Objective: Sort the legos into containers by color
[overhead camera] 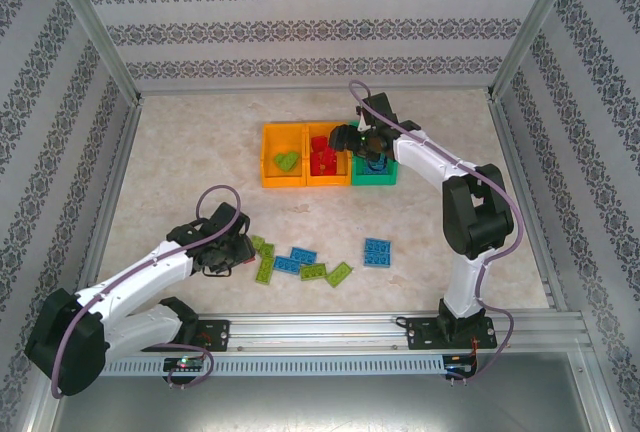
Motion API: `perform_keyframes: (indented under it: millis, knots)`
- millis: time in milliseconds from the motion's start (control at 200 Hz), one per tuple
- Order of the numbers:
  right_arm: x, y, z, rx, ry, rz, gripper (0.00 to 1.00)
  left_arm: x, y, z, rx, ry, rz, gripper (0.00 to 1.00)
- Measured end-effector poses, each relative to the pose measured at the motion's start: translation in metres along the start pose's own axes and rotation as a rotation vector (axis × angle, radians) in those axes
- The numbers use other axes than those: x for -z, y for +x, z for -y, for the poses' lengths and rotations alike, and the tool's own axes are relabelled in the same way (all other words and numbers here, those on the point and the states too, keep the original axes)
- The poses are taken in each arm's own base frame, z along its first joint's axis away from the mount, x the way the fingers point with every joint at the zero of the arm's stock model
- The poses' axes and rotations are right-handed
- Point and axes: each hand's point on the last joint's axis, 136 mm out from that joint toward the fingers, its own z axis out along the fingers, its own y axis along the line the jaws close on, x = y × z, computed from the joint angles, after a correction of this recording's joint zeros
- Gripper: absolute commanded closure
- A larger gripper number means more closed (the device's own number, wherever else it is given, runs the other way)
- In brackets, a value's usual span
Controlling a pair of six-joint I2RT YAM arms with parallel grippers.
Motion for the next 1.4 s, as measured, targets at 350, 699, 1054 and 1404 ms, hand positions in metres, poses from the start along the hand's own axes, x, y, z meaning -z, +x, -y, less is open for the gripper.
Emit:
perform_keyframes:
  millis: [350, 699, 1054, 1404]
  knots:
    - [0.000, -0.001, 0.007, -0.009, 0.011, -0.002, 0.22, -0.007, 0.005, 0.001, -0.006, -0.012, -0.031, 0.48]
    - [-0.001, 0.001, 0.012, -0.015, 0.018, -0.007, 0.22, -0.014, 0.006, 0.011, -0.009, 0.015, -0.047, 0.47]
    - [0.001, 0.000, 0.012, -0.014, 0.016, -0.004, 0.22, -0.024, 0.008, 0.009, -0.011, -0.016, -0.067, 0.47]
    - [0.002, 0.002, 0.013, -0.013, 0.019, -0.007, 0.22, -0.032, 0.011, 0.004, -0.014, -0.050, -0.083, 0.55]
